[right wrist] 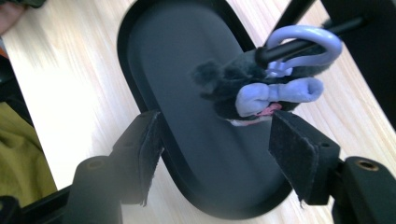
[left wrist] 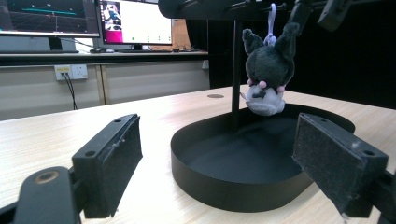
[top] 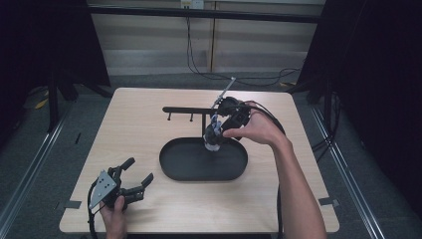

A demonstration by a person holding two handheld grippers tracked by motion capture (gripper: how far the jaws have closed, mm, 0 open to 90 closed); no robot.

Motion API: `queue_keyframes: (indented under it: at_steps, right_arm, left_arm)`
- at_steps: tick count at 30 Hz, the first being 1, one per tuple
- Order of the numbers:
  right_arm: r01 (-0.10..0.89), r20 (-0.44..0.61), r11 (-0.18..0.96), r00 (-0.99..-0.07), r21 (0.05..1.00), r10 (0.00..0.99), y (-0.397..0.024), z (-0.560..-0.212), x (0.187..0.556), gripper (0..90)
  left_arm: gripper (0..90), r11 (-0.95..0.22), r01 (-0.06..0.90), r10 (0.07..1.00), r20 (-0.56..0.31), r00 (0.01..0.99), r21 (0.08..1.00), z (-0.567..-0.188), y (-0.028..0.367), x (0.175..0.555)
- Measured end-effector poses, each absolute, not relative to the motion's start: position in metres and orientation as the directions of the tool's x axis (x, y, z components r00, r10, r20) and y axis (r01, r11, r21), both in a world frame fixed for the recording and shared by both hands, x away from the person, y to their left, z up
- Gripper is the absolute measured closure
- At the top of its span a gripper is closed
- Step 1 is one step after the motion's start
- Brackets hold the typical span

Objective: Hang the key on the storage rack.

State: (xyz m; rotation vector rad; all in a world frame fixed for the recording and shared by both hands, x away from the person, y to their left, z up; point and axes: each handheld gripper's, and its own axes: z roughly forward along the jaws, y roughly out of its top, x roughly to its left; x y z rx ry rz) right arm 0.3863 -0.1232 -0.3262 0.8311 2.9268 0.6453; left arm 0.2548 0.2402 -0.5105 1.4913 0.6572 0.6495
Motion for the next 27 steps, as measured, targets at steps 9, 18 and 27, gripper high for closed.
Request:
queue_keyframes:
  at_steps: [9,18,27]
  right_arm:
    - [0.474,0.075,0.704,-0.852,0.529,0.518,-0.131,-0.338,0.360,28.7]
    - [0.485,0.100,0.593,-0.820,0.643,0.564,-0.152,-0.358,0.343,23.7]
    - [0.463,0.079,0.482,-0.777,0.744,0.625,-0.168,-0.378,0.317,15.1]
  left_arm:
    - [15.3,-0.016,0.012,0.741,0.004,0.672,1.000,-0.511,0.240,0.255]
    - [15.3,-0.016,0.012,0.741,0.004,0.672,1.000,-0.511,0.240,0.255]
    - [15.3,-0.017,0.012,0.741,0.004,0.672,1.000,-0.511,0.240,0.255]
